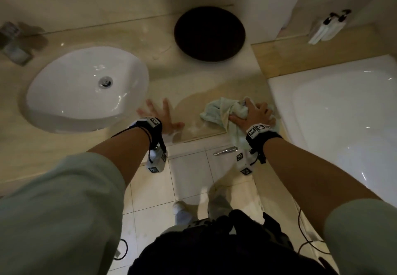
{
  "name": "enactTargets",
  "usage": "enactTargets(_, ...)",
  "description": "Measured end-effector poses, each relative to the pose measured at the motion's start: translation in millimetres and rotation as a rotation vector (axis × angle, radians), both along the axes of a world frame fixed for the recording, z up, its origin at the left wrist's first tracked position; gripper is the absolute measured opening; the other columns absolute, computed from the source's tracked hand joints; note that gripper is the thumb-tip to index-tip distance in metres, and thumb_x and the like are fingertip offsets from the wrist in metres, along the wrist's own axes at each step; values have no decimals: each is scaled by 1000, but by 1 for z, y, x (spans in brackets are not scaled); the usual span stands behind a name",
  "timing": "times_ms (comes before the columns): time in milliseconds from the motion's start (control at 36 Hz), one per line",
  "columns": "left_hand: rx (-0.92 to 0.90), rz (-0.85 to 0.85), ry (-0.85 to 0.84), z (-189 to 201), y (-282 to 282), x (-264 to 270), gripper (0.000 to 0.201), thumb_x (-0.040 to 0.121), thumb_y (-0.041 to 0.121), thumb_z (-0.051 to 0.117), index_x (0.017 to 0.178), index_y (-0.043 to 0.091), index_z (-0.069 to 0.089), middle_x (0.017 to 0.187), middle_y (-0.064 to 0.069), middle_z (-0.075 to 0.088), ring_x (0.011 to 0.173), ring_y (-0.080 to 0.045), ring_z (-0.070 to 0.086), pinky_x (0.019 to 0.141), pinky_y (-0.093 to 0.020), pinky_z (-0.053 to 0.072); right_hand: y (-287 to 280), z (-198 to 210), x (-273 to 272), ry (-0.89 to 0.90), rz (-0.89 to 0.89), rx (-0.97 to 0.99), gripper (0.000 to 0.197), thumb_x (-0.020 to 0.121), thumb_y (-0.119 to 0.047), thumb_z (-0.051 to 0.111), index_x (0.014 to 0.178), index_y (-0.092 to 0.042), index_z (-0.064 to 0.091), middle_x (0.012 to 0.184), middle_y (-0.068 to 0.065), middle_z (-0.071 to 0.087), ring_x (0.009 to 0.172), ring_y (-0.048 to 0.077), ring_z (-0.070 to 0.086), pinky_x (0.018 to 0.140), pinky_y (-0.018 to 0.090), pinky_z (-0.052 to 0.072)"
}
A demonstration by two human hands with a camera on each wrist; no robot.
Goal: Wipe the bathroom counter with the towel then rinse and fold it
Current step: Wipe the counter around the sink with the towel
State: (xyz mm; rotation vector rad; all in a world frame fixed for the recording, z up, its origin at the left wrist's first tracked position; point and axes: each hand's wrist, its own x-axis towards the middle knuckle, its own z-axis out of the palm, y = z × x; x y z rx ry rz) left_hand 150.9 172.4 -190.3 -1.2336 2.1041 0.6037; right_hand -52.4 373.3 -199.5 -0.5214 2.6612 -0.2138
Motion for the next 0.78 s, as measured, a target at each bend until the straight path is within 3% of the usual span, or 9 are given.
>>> enactTargets(167, -21, 13, 37, -5, 4, 3, 109, 71, 86, 39, 141, 39, -31, 146, -15, -41, 133, -54, -27, 108, -70, -1, -7, -4, -10, 49, 12, 27, 89, 57, -86, 57, 130, -39, 37, 128, 12, 36, 117, 38, 39, 98, 59, 32)
enactTargets(361, -29, 68, 70, -7, 8, 2, 116, 64, 89, 43, 141, 42, -30, 147, -11, -42, 133, -53, -28, 105, -72, 0, -44, 3, -49, -6, 60, 30, 97, 60, -83, 59, 139, -36, 30, 136, 17, 32, 127, 41, 31, 102, 60, 27)
enactTargets(583, -32, 108, 61, -12, 9, -1, 116, 65, 87, 47, 139, 44, -31, 148, -7, -41, 135, -50, -28, 106, -71, 2, -83, 7, -99, -64, 170, 37, 105, 67, -81, 56, 150, -33, 14, 157, 18, 2, 142, 47, 7, 109, 65, 12)
enactTargets(778, -12, 135, 53, -18, 5, -3, 120, 62, 87, 49, 136, 45, -35, 145, -7, -45, 132, -50, -33, 104, -74, 2, -119, 2, -134, -73, 198, 49, 105, 60, -79, 63, 145, -34, 22, 154, 19, 9, 140, 49, 7, 107, 69, 17)
